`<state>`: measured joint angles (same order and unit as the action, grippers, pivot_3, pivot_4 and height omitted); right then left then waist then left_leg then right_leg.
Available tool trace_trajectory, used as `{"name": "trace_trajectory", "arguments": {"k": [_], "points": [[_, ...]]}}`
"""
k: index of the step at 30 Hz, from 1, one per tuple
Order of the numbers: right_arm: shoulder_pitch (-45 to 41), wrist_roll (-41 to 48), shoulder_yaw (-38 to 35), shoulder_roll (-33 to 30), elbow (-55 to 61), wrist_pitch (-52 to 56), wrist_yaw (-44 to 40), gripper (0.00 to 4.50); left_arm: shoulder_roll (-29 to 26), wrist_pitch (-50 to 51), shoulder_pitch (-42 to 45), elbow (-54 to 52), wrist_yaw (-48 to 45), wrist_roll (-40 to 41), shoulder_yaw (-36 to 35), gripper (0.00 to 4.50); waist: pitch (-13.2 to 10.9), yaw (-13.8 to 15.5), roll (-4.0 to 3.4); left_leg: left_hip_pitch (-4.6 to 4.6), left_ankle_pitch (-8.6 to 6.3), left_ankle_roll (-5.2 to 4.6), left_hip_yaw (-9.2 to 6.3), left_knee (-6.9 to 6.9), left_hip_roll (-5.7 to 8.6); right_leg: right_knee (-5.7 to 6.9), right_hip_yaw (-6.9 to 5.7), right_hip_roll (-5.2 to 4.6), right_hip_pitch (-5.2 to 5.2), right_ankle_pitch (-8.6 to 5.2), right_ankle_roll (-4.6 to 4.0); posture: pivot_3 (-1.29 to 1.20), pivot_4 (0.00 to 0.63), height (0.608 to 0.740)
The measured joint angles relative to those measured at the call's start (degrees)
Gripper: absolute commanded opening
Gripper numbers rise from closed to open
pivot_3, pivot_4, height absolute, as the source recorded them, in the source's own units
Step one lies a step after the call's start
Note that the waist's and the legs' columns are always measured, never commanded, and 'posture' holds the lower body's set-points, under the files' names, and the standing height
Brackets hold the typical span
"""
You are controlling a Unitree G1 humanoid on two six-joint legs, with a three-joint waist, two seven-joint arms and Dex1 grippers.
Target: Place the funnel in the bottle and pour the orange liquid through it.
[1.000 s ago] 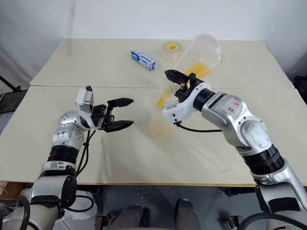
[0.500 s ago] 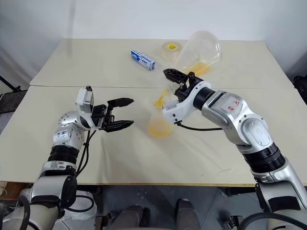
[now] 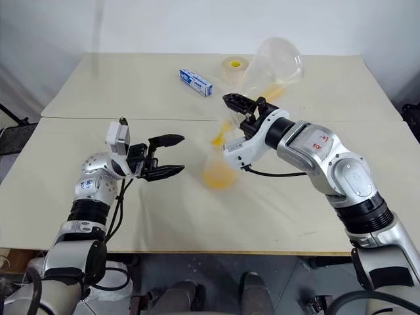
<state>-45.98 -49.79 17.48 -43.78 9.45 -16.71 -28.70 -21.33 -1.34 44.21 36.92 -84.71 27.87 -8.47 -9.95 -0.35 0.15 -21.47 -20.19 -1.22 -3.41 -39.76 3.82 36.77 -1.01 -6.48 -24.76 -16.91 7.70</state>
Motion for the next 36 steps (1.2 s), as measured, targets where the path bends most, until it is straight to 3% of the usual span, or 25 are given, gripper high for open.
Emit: {"name": "trace_trajectory", "arguments": {"k": [36], "points": [[-2.86, -2.71, -0.12, -2.48, -2.05, -6.74, 2.05, 2.43, 0.29, -2.66, 2.13, 4.46, -1.00, -0.10, -0.01, 4.50, 0.00, -0.04, 0.00, 0.00, 0.00, 0.00, 0.01, 0.01, -0.01, -0.01, -0.01, 0.01, 0.00, 0.00, 0.00, 0.00, 0.150, 0.740]]}}
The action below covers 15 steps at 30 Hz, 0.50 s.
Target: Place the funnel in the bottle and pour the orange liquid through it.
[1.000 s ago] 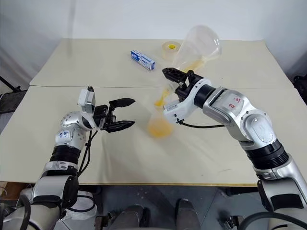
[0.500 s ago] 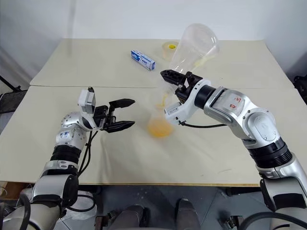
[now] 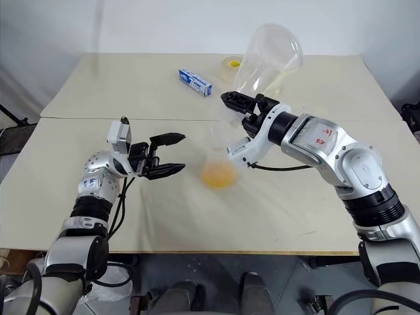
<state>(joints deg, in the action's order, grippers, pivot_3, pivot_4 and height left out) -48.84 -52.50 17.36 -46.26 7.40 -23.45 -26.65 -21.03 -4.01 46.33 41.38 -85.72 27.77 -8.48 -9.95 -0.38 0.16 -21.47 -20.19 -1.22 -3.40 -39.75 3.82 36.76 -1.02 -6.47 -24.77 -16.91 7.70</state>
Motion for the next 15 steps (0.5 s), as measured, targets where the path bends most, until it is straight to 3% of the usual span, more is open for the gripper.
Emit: {"name": "trace_trajectory", "arguments": {"k": [8, 15], "points": [[3.09, 9.56, -4.99, 5.82, 1.67, 8.93, -3.81, 2.43, -0.76, 0.01, 0.00, -0.01, 1.46, -1.08, 0.01, 4.50, 0.00, 0.02, 0.00, 0.00, 0.00, 0.00, -0.01, -0.01, -0.02, 0.00, -0.02, 0.00, 0.03, 0.00, 0.00, 0.00, 0.150, 0.740], [9.05, 24.36, -13.10, 19.22, 9.66, 31.76, -8.67, 2.43, -1.93, 1.69, 0.43, -0.02, 4.40, -1.66, 0.08, 4.50, 0.00, 0.08, 0.00, 0.00, 0.00, 0.01, -0.07, -0.06, -0.04, 0.06, -0.03, 0.01, 0.04, 0.00, 0.00, 0.00, 0.150, 0.740]]}}
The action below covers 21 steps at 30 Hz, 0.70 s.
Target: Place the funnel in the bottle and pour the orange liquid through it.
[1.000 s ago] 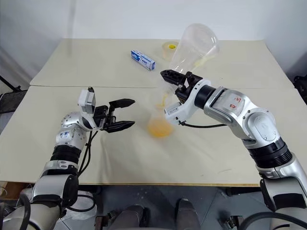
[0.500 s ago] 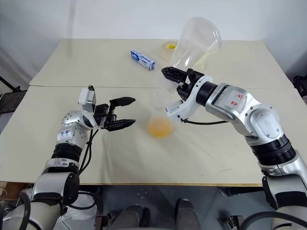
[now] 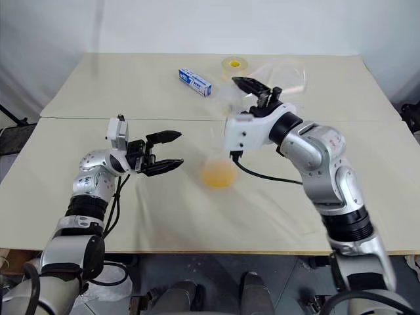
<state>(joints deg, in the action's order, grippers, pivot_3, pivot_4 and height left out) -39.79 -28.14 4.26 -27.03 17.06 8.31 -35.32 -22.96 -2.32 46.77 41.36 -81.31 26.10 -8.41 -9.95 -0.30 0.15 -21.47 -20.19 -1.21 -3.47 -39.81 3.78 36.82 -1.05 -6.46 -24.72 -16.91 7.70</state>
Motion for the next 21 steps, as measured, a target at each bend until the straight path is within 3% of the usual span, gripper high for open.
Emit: {"name": "trace_trajectory", "arguments": {"k": [7, 10, 14, 20, 21], "points": [[3.57, 14.59, -11.57, 6.55, 1.30, 19.14, -0.29, 2.43, -0.70, 1.45, 0.27, 0.02, 3.31, -1.71, 0.30, 4.50, 0.00, 0.05, 0.00, 0.00, 0.00, 0.00, -0.15, 0.02, 0.12, 0.05, -0.01, -0.07, 0.01, 0.00, 0.00, 0.00, 0.150, 0.740], [3.81, 25.07, -22.08, 9.66, -4.19, 23.21, 2.18, 2.43, -0.66, 1.93, 2.10, 0.28, 6.39, -2.93, 0.56, 4.50, 0.00, 0.14, 0.00, 0.00, 0.01, 0.01, -0.17, 0.02, 0.10, 0.07, -0.06, -0.06, 0.04, 0.00, 0.00, 0.00, 0.150, 0.740], [5.16, 32.16, -29.63, 9.51, -11.38, 23.32, 4.65, 2.43, -2.12, 3.29, 2.42, 0.32, 8.89, -4.42, 0.60, 4.50, 0.00, -0.08, -0.01, 0.01, 0.01, 0.01, -0.17, 0.09, 0.12, 0.08, -0.04, -0.08, -0.01, 0.00, 0.00, 0.00, 0.150, 0.740], [6.07, 39.26, -32.30, 9.17, -16.46, 19.91, 6.54, 2.43, -3.81, 5.52, 1.79, 0.05, 8.36, -6.25, 2.41, 4.50, 0.00, -1.35, -0.01, 0.02, 0.03, 0.06, -0.15, 0.18, 0.07, 0.10, -0.05, -0.06, -0.06, 0.00, 0.00, 0.00, 0.150, 0.740], [6.40, 39.95, -32.32, 9.08, -16.84, 19.04, 6.90, 2.78, -4.17, 5.69, 1.71, -0.01, 7.88, -6.25, 2.53, 4.50, 0.00, -1.44, -0.01, 0.02, 0.03, 0.06, -0.15, 0.18, 0.07, 0.10, -0.05, -0.06, -0.06, 0.00, 0.00, 0.00, 0.150, 0.740]]}}
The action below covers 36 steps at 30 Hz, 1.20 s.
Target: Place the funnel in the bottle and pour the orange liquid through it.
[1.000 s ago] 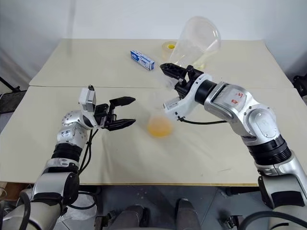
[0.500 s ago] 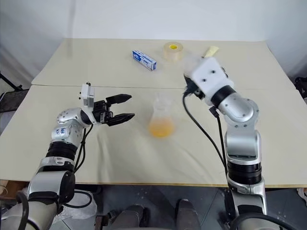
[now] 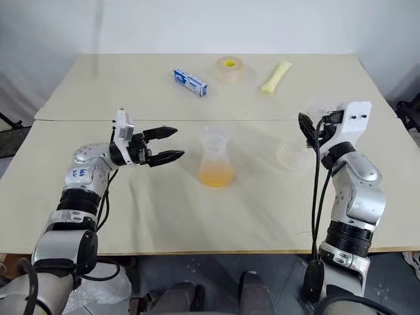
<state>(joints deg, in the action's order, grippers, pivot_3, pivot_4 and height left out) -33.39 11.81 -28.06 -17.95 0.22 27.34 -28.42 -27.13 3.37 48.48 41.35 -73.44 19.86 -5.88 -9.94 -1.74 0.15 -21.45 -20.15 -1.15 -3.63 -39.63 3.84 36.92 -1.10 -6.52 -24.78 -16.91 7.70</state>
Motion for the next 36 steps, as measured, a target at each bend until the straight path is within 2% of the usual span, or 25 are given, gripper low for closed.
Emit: {"name": "trace_trajectory", "arguments": {"k": [5, 6, 12, 19, 22, 26, 30, 36], "points": [[1.48, 2.00, 0.65, -0.80, -0.76, -2.57, 1.16, 4.33, -1.33, 0.94, -0.29, -0.42, -1.19, 0.00, 0.06, 4.50, 0.00, 0.06, 0.00, 0.01, 0.01, 0.01, 0.00, -0.01, 0.01, 0.00, 0.02, -0.02, 0.01, 0.00, 0.00, 0.00, 0.150, 0.740], [1.82, 2.36, 0.96, -0.98, -0.63, -2.78, 1.23, 4.45, -1.53, 0.94, -0.45, -0.45, -1.30, 0.00, 0.06, 4.50, 0.00, 0.07, 0.00, 0.01, 0.01, 0.01, 0.00, -0.01, 0.01, 0.00, 0.02, -0.02, 0.01, 0.00, 0.00, 0.00, 0.150, 0.740], [2.27, 5.03, 3.13, -4.52, 2.88, -3.54, 0.95, 4.45, -2.28, 0.82, -1.30, -0.61, -1.96, -0.01, 0.15, 4.50, 0.00, 0.17, 0.00, 0.01, 0.01, 0.01, 0.00, -0.02, 0.01, -0.01, 0.01, -0.03, 0.02, 0.00, 0.00, 0.00, 0.150, 0.740], [-1.89, 11.29, 5.93, -14.47, 11.53, -1.93, -5.67, 4.45, -3.09, -0.19, -1.84, -0.98, -4.96, -0.09, 0.41, 4.50, -0.02, 0.21, -0.02, 0.00, 0.00, 0.01, -0.01, 0.01, -0.06, -0.10, -0.03, 0.01, 0.04, 0.00, 0.00, 0.00, 0.150, 0.740], [2.83, 15.93, 8.26, -19.18, 17.43, 0.12, -12.73, 4.45, -4.60, -0.26, -2.25, -1.03, -7.04, -0.25, 0.84, 4.50, -0.02, 0.29, -0.01, 0.00, 0.00, 0.00, 0.00, 0.02, -0.05, -0.17, -0.04, 0.00, 0.09, 0.00, 0.00, 0.00, 0.150, 0.740], [18.00, 21.09, 8.66, -27.34, 26.55, 1.58, -24.07, 4.45, -8.33, -0.37, -3.77, -0.64, -11.29, -0.25, 1.10, 4.50, -0.02, 1.16, -0.01, 0.00, -0.04, -0.08, -0.03, 0.05, -0.02, -0.41, -0.08, -0.01, 0.23, 0.01, 0.02, 0.00, 0.150, 0.740], [29.76, 22.31, 7.27, -28.95, 29.44, 0.88, -29.49, 4.45, -9.15, -0.34, -6.15, -0.63, -12.51, 0.03, 1.10, 4.50, -0.02, 1.85, 0.00, 0.00, -0.04, -0.15, 0.02, -0.03, -0.02, -0.50, -0.02, -0.03, 0.31, 0.06, 0.11, 0.00, 0.150, 0.740], [38.94, 21.02, 6.05, -28.92, 25.99, -4.49, -32.89, 4.45, -9.26, -0.33, -8.50, -1.84, -12.25, 0.35, 0.02, 4.50, -0.03, 2.41, 0.01, 0.01, -0.04, -0.15, 0.02, -0.11, -0.01, -0.49, -0.01, -0.03, 0.34, 0.08, 0.14, 0.00, 0.150, 0.740]]}}
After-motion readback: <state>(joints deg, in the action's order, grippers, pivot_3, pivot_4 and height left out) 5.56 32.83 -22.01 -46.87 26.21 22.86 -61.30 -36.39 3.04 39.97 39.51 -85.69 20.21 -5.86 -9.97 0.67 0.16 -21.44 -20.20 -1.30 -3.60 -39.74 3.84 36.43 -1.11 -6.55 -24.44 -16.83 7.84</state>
